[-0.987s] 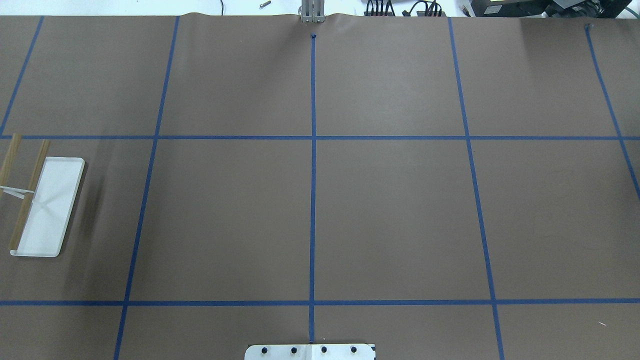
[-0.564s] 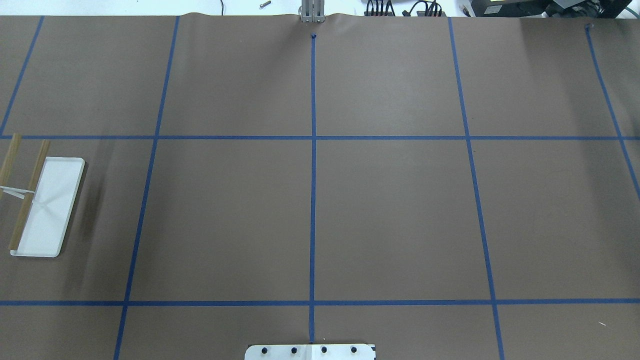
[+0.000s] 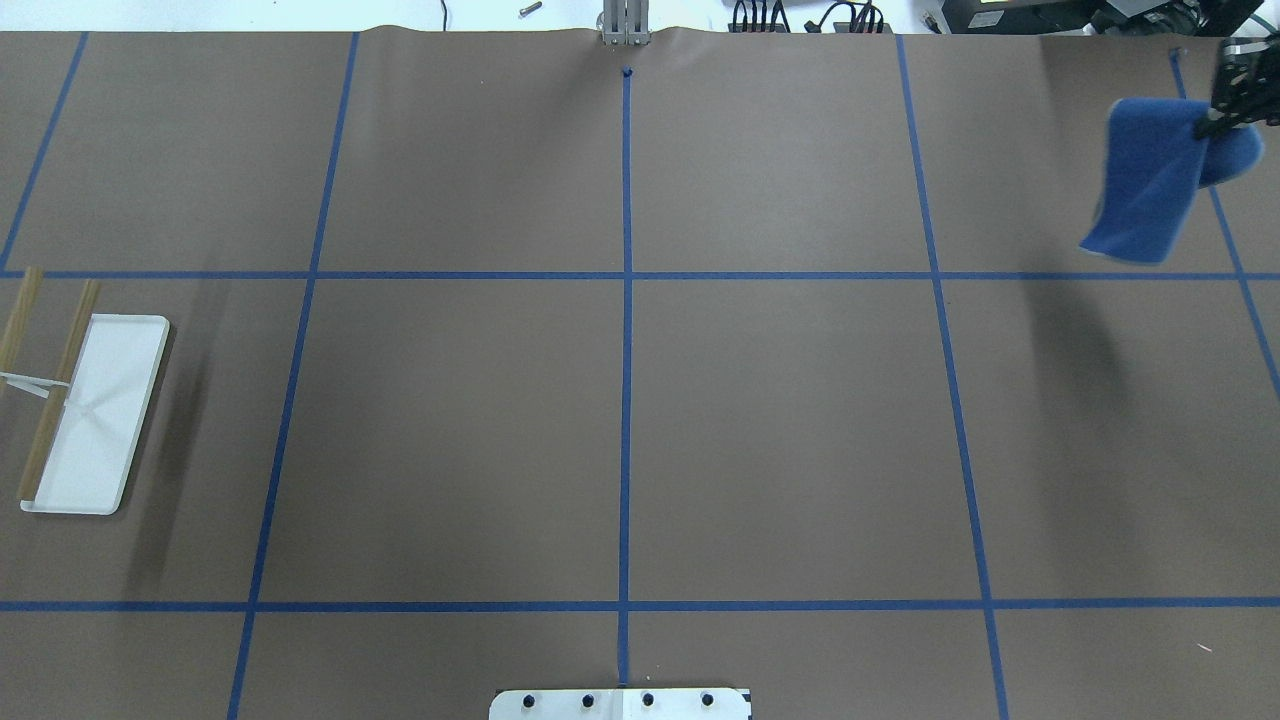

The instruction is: Hang towel on rack

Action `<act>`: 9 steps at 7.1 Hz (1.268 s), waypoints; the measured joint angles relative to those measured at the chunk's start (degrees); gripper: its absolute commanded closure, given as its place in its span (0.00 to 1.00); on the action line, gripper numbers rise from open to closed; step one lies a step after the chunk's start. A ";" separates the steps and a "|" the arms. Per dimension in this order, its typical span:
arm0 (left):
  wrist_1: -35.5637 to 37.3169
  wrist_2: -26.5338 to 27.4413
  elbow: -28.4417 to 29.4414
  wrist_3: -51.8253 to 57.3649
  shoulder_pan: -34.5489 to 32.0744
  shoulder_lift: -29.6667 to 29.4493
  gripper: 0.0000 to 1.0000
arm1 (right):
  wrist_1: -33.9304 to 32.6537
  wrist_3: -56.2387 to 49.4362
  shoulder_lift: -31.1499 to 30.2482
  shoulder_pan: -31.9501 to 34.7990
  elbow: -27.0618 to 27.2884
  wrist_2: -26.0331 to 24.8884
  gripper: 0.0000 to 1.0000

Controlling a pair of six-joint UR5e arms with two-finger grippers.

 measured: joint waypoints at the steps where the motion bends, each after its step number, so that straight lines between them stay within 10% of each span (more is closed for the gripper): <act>1: -0.73 -0.36 0.11 -7.10 1.56 -2.62 0.02 | -0.02 10.02 2.62 -3.85 2.90 -0.85 1.00; 6: -7.01 -0.27 4.80 -36.13 8.30 -13.38 0.01 | -0.11 52.85 22.33 -20.99 4.72 -9.78 1.00; 9: -14.84 1.16 5.62 -73.10 15.20 -21.37 0.01 | -1.62 69.23 33.50 -26.44 0.50 -18.45 1.00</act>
